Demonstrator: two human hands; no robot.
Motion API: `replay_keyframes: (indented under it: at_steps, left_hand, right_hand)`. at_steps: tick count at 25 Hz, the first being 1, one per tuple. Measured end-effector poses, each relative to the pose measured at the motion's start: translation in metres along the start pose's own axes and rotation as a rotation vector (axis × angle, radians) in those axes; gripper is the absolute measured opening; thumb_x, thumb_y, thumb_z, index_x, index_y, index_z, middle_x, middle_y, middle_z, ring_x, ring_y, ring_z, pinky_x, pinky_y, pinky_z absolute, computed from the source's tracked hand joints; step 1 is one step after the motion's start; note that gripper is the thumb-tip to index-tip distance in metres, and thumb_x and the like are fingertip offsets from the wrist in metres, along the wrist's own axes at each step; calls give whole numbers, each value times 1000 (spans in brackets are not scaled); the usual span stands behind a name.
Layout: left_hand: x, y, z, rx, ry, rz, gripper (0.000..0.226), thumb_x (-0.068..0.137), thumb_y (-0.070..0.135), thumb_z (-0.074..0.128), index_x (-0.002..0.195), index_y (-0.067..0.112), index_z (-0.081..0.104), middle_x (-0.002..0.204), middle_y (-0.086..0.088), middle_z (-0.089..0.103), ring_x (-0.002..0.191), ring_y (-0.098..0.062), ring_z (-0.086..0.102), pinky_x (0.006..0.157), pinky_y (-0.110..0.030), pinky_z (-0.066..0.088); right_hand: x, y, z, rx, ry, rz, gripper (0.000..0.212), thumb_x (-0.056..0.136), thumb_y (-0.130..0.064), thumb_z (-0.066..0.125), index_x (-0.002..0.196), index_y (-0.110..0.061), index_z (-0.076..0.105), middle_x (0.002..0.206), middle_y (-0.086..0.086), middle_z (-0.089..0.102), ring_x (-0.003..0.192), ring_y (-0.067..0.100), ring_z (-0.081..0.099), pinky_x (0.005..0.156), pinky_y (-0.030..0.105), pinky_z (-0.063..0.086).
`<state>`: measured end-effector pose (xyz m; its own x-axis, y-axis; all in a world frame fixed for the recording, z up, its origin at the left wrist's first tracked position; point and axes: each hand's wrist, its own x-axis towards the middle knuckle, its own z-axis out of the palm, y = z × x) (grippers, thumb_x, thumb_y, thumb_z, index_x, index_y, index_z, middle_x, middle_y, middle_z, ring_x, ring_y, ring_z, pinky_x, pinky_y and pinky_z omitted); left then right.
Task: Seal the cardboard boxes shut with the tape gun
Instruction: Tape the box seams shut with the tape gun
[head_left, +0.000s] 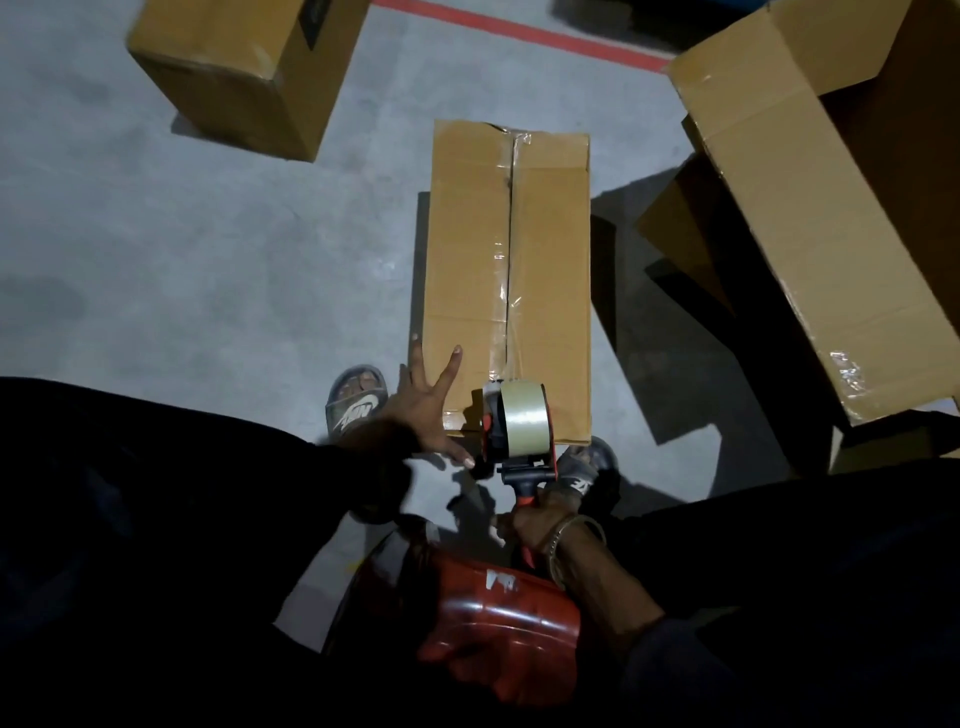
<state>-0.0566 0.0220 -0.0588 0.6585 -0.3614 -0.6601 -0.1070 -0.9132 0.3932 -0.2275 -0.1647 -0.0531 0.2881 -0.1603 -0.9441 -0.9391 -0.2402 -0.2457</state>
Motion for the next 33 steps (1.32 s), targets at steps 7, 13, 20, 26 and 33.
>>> replay_keyframes:
  at_steps: [7, 13, 20, 26, 33]
  left_hand:
    - [51, 11, 24, -106, 355, 5, 142, 73, 20, 89, 158, 50, -23, 162, -9, -45, 144, -60, 33, 96, -64, 55]
    - [122, 29, -49, 567, 419, 469, 129, 74, 82, 58, 166, 23, -11, 170, -20, -23, 157, -36, -22, 124, -67, 1]
    - [162, 34, -59, 807, 231, 798, 130, 68, 84, 53, 165, 28, -14, 173, -13, -16, 161, -27, -11, 127, -59, 0]
    - [164, 31, -54, 838, 232, 789, 123, 78, 85, 44, 164, 24, -18, 172, -13, -18, 160, -27, -12, 126, -61, -1]
    - [162, 30, -53, 775, 282, 825, 114, 84, 84, 38, 166, 24, -12, 174, -12, -11, 161, -28, -7, 126, -61, 2]
  right_hand:
    - [-10, -26, -9, 81, 311, -206, 26, 74, -29, 81, 67, -21, 57, 78, 9, 72, 79, 31, 70, 75, 37, 56]
    - [37, -50, -21, 297, 225, -251, 20, 54, -31, 81, 59, -29, 62, 64, 8, 68, 81, 35, 75, 74, 64, 59]
    - [17, -57, -18, 253, 237, -233, 30, 69, -55, 77, 71, -31, 59, 57, -6, 62, 63, 25, 64, 75, 60, 59]
    - [16, -44, -6, 89, 277, -197, 29, 63, -60, 61, 86, -43, 60, 65, -8, 63, 74, 31, 68, 80, 53, 60]
    - [18, 4, 8, 115, 258, -56, 20, 56, -45, 76, 76, -41, 71, 89, 16, 68, 58, 28, 69, 62, 49, 62]
